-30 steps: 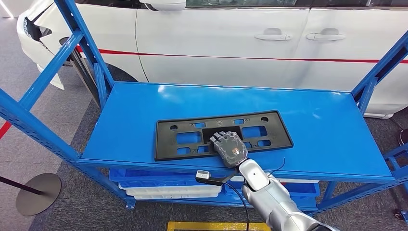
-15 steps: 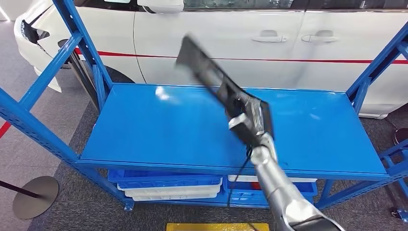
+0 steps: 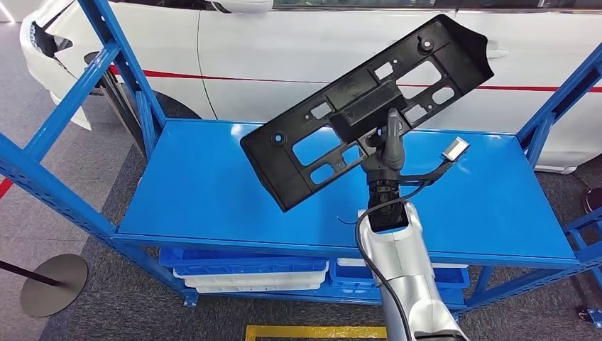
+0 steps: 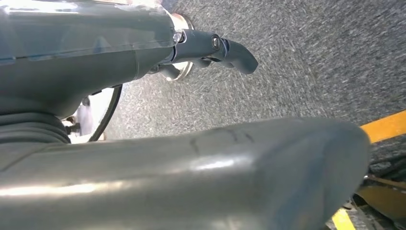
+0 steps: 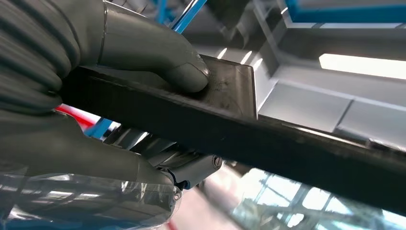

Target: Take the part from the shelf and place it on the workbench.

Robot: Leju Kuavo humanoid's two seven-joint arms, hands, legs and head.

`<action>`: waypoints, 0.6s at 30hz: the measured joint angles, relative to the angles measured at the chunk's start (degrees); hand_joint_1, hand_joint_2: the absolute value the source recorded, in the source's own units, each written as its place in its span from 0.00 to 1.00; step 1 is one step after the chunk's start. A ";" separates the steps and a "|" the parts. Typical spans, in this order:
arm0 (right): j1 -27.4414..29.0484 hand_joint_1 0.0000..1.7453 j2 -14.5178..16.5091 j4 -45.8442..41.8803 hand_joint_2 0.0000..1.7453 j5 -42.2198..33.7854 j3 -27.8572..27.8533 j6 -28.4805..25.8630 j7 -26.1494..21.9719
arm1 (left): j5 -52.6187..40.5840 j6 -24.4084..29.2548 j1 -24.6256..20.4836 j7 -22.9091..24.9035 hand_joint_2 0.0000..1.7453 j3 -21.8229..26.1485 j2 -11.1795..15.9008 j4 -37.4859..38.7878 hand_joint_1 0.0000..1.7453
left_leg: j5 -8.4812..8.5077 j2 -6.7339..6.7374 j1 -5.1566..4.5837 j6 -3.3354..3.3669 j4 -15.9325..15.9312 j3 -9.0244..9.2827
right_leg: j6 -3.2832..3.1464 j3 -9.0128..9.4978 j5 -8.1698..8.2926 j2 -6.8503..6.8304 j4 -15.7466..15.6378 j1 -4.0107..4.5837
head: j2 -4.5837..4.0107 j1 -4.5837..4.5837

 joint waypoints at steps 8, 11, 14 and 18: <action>1.51 1.00 1.73 -5.97 1.00 -1.75 0.00 -1.27 0.50 | -0.93 -0.69 -0.52 0.06 0.00 0.32 0.02 0.00 0.00 | 0.00 -0.01 -0.01 -0.01 0.00 -0.18 | 0.00 -0.14 0.00 0.00 0.00 -0.03 | -0.01 0.00; 1.91 1.00 1.94 -7.56 1.00 -2.12 0.00 -1.24 0.64 | -1.10 -1.05 -0.56 -0.15 0.00 0.37 0.02 0.00 0.00 | 0.00 -0.01 -0.01 -0.01 0.01 -0.18 | 0.00 -0.14 0.00 0.00 0.00 -0.04 | -0.01 0.00; 1.95 1.00 2.18 -9.50 1.00 -2.21 0.00 -1.36 0.80 | -1.36 -1.21 -0.58 -1.21 0.25 0.42 0.02 0.00 0.00 | 0.00 -0.01 -0.02 -0.01 0.01 -0.19 | 0.00 -0.14 0.00 0.00 0.00 -0.04 | -0.01 0.00; 1.86 1.00 2.50 -13.37 1.00 -1.30 0.14 -2.18 1.10 | -1.25 -0.90 -0.59 -4.68 1.00 0.74 0.02 0.00 0.00 | 0.00 -0.03 -0.01 -0.01 0.02 -0.21 | 0.00 -0.17 0.00 0.00 0.00 -0.03 | -0.01 0.00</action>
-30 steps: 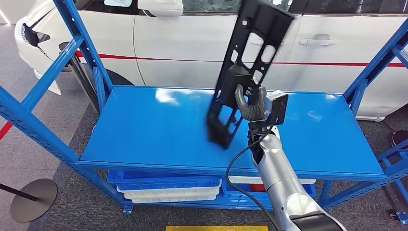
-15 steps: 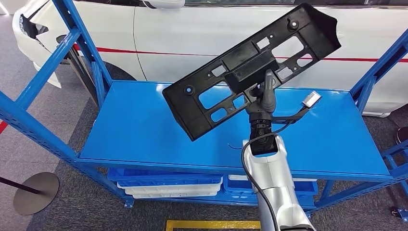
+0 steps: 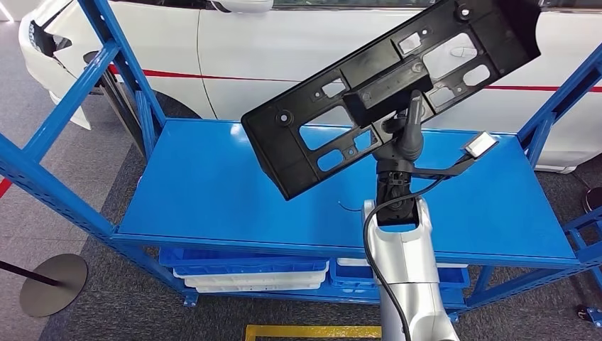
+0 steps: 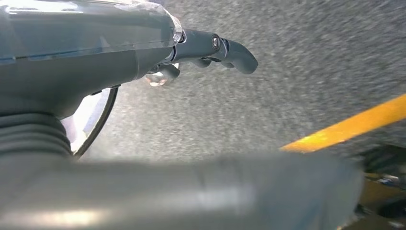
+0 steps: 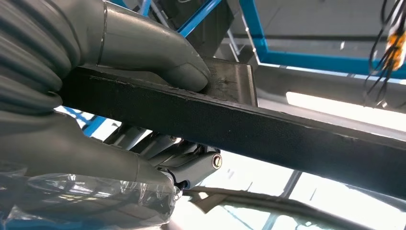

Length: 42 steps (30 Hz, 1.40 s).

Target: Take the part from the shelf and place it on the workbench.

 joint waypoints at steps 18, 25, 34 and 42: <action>-0.03 1.00 0.63 -7.07 1.00 3.92 1.83 -0.14 0.02 | 5.02 -3.57 -0.77 -20.87 1.00 4.96 -0.63 0.00 0.00 | 0.00 -0.09 0.01 0.00 0.00 -0.08 | 0.00 -0.05 0.00 -0.03 0.01 0.00 | 0.01 0.00; -0.04 1.00 0.63 -5.85 1.00 4.00 2.53 0.72 -0.34 | 4.53 -2.69 -0.87 -24.76 1.00 5.87 -0.80 0.00 0.00 | 0.00 -0.09 0.01 0.00 0.00 -0.10 | 0.00 -0.07 0.00 -0.03 0.01 0.00 | 0.00 0.00; -0.05 1.00 0.64 -4.99 1.00 3.95 2.93 1.08 -0.57 | 4.55 -2.83 -0.91 -27.03 1.00 6.23 -0.87 0.00 0.00 | 0.00 -0.09 0.00 0.00 0.00 -0.11 | 0.00 -0.08 0.00 -0.03 0.01 0.00 | 0.01 0.00; -0.22 1.00 0.65 -4.06 1.00 3.11 3.90 1.79 -1.14 | 4.03 -2.02 -1.33 -33.59 1.00 7.17 -1.36 -0.02 0.00 | 0.00 -0.09 0.00 0.00 0.00 -0.12 | 0.00 -0.09 0.00 -0.03 0.01 0.00 | 0.00 0.00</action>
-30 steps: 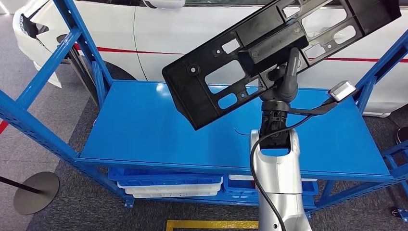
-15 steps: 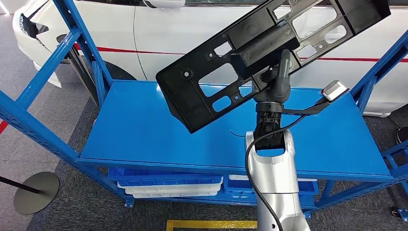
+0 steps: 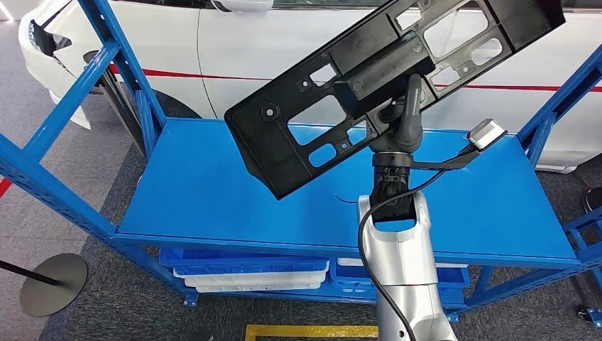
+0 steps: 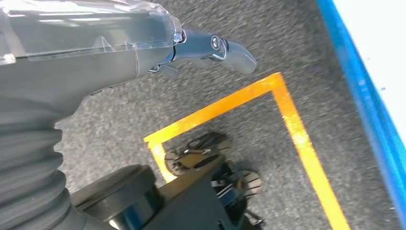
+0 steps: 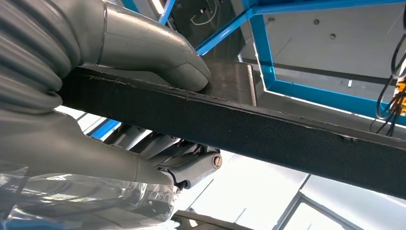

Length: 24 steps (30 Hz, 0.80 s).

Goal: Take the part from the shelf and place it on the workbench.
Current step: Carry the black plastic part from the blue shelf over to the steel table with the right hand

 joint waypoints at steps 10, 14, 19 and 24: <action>-0.80 1.00 0.00 1.40 1.00 -0.37 0.77 0.14 -0.51 | -1.42 1.74 -0.50 -1.05 1.00 0.08 -0.56 0.00 0.00 | 0.00 0.00 0.00 0.00 0.00 -0.01 | 0.00 -0.01 0.00 0.00 0.00 0.00 | 0.00 0.00; -1.35 1.00 0.00 1.80 1.00 -0.35 1.19 0.03 -0.49 | -1.40 2.31 -0.50 1.61 1.00 0.22 -0.56 0.00 0.00 | 0.00 0.00 0.00 0.00 0.00 -0.02 | 0.00 -0.02 0.00 0.00 0.00 0.00 | 0.00 0.00; -2.10 1.00 0.00 2.32 1.00 -0.84 2.36 -0.80 -0.38 | -1.39 3.86 -0.46 12.58 1.00 1.17 -0.56 0.00 0.00 | 0.00 0.00 0.00 0.00 0.00 -0.02 | 0.00 -0.02 0.00 -0.01 0.00 0.00 | 0.00 0.00; -2.22 1.00 0.00 2.37 1.00 -1.08 3.07 -1.11 -0.68 | -2.49 3.92 -0.47 16.78 1.00 1.52 -0.59 0.00 0.00 | -0.01 -0.01 -0.08 0.02 0.11 -0.07 | 0.04 -0.02 0.03 -0.06 -0.04 -0.06 | 0.01 0.00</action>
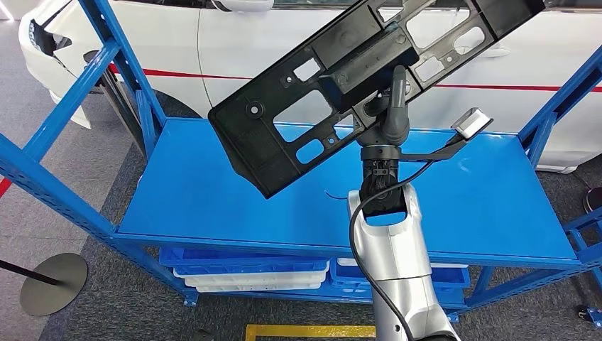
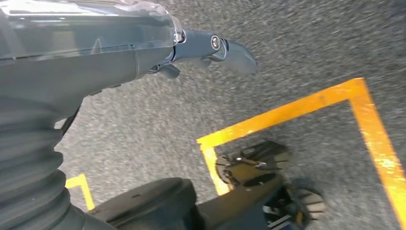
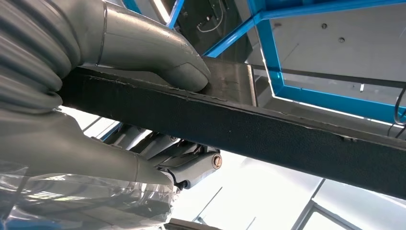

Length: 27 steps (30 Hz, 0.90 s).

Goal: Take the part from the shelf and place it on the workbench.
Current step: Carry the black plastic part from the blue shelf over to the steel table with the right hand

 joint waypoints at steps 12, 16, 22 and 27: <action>0.21 1.00 0.22 -0.29 1.00 0.64 0.22 0.03 -0.51 | -1.68 -0.48 -0.16 2.51 1.00 -0.02 -0.09 0.00 0.00 | 1.75 0.43 0.59 1.49 -0.45 -1.04 | 0.97 -5.91 -6.87 -0.19 12.76 -0.01 | -0.01 0.00; 0.52 1.00 0.21 -0.27 1.00 1.72 0.22 -0.29 -1.20 | -1.98 -0.54 0.30 3.09 1.00 0.00 -0.06 0.01 0.00 | 1.65 0.38 0.58 1.24 0.58 -1.85 | 0.84 -5.54 -3.73 -0.36 12.49 -0.13 | -0.01 0.00; 0.47 1.00 0.28 -0.33 1.00 3.65 0.22 -0.45 -2.51 | -2.35 -0.78 0.30 3.19 1.00 -0.01 -0.08 0.02 0.00 | 1.82 0.15 0.46 -0.73 1.65 -3.40 | -0.80 -1.26 -0.08 -0.39 1.70 0.37 | -0.01 0.01; 0.57 1.00 0.36 -0.32 1.00 5.10 0.21 -0.38 -3.55 | -2.83 -1.21 0.26 3.34 1.00 -0.02 -0.07 0.02 0.00 | -5.77 0.17 0.85 -2.11 12.27 -7.61 | -2.37 -2.62 1.48 -0.82 0.85 0.01 | -0.01 0.00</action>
